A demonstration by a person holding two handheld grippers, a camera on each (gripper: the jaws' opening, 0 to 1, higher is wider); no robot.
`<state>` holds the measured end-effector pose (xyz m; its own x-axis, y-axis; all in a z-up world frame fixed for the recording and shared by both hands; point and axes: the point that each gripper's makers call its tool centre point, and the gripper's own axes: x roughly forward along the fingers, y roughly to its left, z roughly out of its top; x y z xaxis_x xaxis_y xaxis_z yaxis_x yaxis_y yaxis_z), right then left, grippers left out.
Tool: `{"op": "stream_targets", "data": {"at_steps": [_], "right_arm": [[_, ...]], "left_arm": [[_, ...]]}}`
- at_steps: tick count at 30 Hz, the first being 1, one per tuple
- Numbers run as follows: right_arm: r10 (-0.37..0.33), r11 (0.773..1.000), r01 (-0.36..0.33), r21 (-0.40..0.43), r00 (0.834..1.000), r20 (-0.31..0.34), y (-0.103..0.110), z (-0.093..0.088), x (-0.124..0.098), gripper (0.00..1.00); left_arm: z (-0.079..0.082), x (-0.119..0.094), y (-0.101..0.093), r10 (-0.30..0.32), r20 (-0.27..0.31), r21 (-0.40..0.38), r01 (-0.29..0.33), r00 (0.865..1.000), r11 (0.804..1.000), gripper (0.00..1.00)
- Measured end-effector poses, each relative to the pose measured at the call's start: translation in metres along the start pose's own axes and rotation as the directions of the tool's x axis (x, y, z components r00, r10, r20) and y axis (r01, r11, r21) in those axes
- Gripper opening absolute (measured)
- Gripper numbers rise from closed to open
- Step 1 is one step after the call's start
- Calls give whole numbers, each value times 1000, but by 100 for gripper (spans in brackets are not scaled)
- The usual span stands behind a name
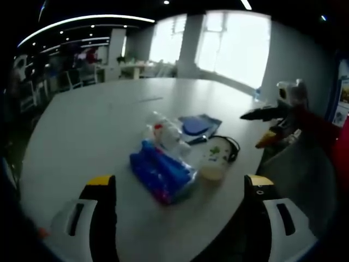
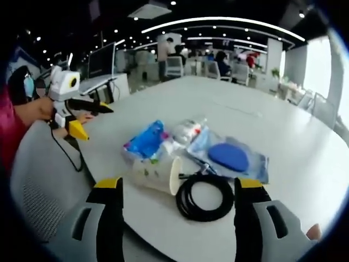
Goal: Arrange the tabletop items into an orderly group along one side of the table until the central work area is clear of visible clutter.
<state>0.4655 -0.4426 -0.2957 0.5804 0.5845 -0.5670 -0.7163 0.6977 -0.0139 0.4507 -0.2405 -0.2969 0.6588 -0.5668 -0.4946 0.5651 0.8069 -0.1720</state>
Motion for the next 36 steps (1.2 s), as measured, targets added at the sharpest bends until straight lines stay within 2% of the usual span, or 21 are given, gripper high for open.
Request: {"op": "stream_targets", "data": {"at_steps": [11, 19, 27, 36], "right_arm": [[64, 998, -64, -7, 997, -38, 9, -4, 11, 76], [98, 995, -99, -17, 994, -44, 14, 0, 20, 74], [155, 988, -155, 4, 986, -64, 15, -2, 29, 70], [212, 977, -211, 19, 975, -74, 20, -2, 35, 59]], "left_arm": [[-1, 0, 0, 2, -4, 2, -2, 1000, 1000, 95], [-2, 0, 0, 5, -8, 2, -5, 1000, 1000, 95], [-3, 0, 1, 3, -15, 2, -3, 1000, 1000, 94], [-6, 1, 0, 2, -28, 5, -2, 1000, 1000, 94]]}}
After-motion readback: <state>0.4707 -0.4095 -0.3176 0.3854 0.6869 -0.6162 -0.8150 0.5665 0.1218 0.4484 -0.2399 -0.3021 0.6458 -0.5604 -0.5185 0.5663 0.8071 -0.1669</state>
